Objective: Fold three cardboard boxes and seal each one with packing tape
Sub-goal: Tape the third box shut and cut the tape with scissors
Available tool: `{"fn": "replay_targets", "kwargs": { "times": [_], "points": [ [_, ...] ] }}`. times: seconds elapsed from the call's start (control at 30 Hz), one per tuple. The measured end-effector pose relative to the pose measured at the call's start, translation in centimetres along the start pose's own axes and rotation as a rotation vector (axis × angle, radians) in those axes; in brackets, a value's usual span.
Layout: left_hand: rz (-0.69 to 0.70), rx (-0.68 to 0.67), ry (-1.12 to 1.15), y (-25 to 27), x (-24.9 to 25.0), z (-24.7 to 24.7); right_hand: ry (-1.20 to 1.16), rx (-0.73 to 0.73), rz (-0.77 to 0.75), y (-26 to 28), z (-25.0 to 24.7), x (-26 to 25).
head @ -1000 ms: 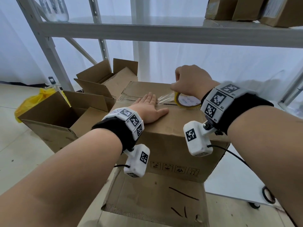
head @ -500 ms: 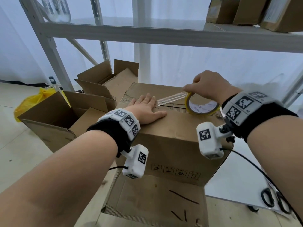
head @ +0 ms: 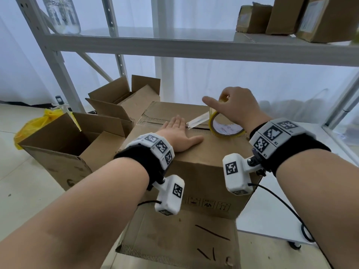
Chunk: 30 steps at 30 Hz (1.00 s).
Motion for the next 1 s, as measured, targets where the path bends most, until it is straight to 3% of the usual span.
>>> {"fn": "replay_targets", "kwargs": {
  "times": [0.07, 0.13, 0.3, 0.37, 0.77, 0.9, 1.0],
  "points": [
    [0.001, -0.001, 0.003, -0.1, -0.3, 0.0, -0.187, -0.001, 0.035, 0.8, -0.3, 0.9],
    [0.008, 0.007, 0.003, -0.1, -0.5, 0.0, -0.363, -0.066, 0.163, 2.1, -0.3, 2.7],
    [0.017, 0.027, 0.000, 0.0, -0.4, 0.2, -0.490, -0.107, 0.439, 5.3, 0.9, 6.0],
    [0.017, 0.038, -0.004, 0.1, -0.5, 0.2, -0.464, -0.089, 0.464, 5.7, 1.2, 5.9],
    [0.048, 0.086, 0.006, 2.6, -2.3, 1.3, -0.315, -0.107, 0.377, 7.2, -0.8, 3.9],
    [0.054, 0.094, 0.032, 2.7, -2.6, 1.8, -0.263, 0.032, 0.177, 6.3, -1.4, 1.3],
    [0.055, 0.106, 0.027, 2.6, -2.6, 1.8, -0.219, -0.053, -0.006, 5.7, -1.2, -1.4]
  ]
}}
Point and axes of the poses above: each hand's wrist, its own y-axis away from the middle knuckle, its own z-axis out of the palm, x = y × z, the point moved 2 cm from there along -y, towards the middle knuckle, and after that the axes turned 11 degrees about x, right-handed, at the moved point
